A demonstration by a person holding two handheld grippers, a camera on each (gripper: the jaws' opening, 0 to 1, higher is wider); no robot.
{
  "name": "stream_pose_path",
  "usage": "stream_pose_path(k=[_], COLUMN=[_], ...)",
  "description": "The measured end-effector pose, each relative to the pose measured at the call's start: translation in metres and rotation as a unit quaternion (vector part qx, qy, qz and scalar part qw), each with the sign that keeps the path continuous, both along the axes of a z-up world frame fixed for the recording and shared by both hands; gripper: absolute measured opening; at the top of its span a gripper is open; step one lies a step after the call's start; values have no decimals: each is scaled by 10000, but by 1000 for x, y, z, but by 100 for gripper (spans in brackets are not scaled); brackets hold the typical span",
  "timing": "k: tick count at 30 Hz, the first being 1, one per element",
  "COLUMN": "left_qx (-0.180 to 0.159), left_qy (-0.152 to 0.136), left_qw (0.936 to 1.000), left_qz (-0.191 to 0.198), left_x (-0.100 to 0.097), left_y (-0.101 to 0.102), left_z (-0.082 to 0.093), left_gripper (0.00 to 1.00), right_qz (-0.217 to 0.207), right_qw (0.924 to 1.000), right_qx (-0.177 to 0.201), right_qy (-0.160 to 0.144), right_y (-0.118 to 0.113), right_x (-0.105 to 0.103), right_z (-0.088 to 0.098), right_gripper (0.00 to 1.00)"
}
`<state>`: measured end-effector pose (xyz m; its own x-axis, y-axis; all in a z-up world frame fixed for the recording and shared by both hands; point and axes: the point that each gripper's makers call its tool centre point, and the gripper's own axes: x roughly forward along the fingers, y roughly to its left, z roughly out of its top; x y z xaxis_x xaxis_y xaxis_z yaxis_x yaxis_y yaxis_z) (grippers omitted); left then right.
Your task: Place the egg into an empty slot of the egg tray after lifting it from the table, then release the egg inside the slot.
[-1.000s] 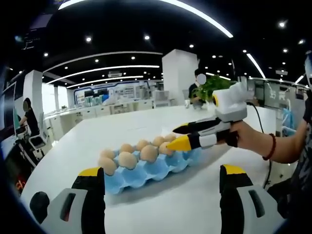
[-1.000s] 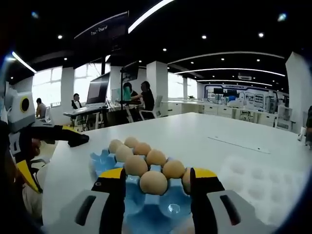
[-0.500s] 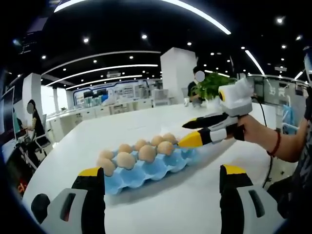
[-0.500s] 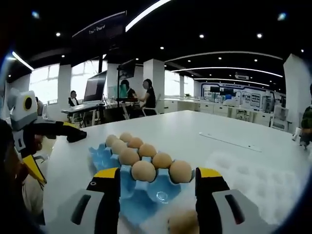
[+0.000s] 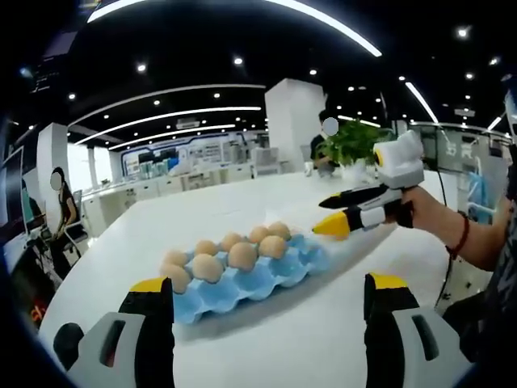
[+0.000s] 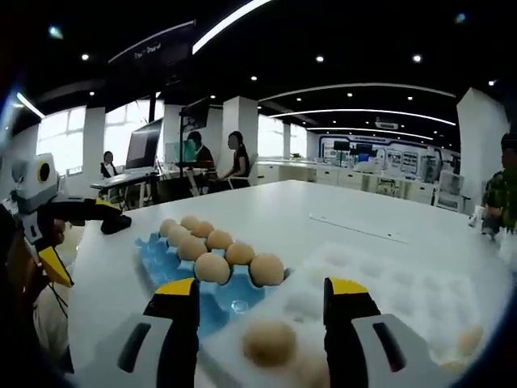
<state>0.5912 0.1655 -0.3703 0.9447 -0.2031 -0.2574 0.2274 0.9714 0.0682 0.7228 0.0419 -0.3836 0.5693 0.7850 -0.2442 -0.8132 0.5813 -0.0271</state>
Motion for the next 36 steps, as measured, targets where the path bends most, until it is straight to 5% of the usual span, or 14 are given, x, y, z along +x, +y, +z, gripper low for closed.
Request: stream_pose_path(k=[36], left_qx=[-109], left_qy=[-46], left_qw=[9999], left_qz=[-121], left_x=[1], left_y=[-9], left_z=[2], left_gripper=[100], right_qz=[-995], right_qw=[9950], right_qx=[-64], right_qy=[40], right_y=[-87], right_x=[27], right_z=[-5], right_gripper=[64])
